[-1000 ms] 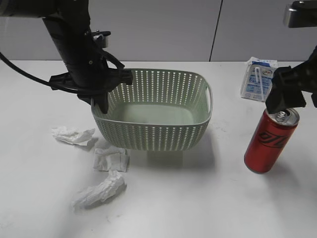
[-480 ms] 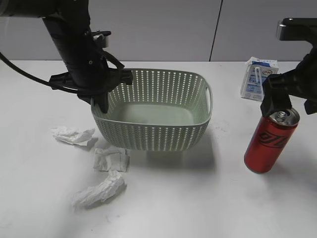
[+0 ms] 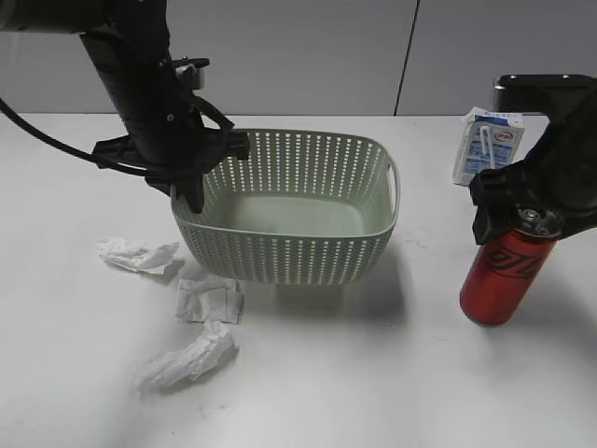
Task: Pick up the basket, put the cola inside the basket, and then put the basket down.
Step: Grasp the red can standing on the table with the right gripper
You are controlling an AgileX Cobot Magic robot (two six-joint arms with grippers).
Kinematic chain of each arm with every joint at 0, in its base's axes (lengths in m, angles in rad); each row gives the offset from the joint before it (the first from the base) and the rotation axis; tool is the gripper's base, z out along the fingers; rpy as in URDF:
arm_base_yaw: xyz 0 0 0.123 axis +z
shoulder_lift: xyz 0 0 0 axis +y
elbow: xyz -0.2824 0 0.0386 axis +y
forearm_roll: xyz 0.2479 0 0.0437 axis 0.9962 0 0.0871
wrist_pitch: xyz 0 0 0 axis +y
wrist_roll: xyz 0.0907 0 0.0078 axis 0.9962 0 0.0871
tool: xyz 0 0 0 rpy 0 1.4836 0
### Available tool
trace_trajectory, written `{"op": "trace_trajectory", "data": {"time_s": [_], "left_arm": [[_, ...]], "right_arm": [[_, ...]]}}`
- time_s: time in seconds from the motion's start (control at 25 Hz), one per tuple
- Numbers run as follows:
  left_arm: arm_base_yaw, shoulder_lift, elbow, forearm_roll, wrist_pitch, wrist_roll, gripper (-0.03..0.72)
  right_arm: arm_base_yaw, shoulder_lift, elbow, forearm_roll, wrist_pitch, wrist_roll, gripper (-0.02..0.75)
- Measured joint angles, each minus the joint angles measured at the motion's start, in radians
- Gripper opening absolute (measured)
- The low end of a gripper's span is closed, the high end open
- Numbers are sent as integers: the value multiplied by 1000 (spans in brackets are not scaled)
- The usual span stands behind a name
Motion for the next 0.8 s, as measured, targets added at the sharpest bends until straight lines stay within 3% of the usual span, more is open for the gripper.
{"op": "trace_trajectory", "data": {"time_s": [0.2,0.4,0.8], "left_arm": [[0,0,0,1,0,-1,-3],[0,0,0,1,0,0,-3],[0,0,0,2,0,0,-3]], "right_arm": [[0,35,0,11,3,0,631],[0,35,0,27,3,0,501],[0,20,-105,32,143,-72,501]]}}
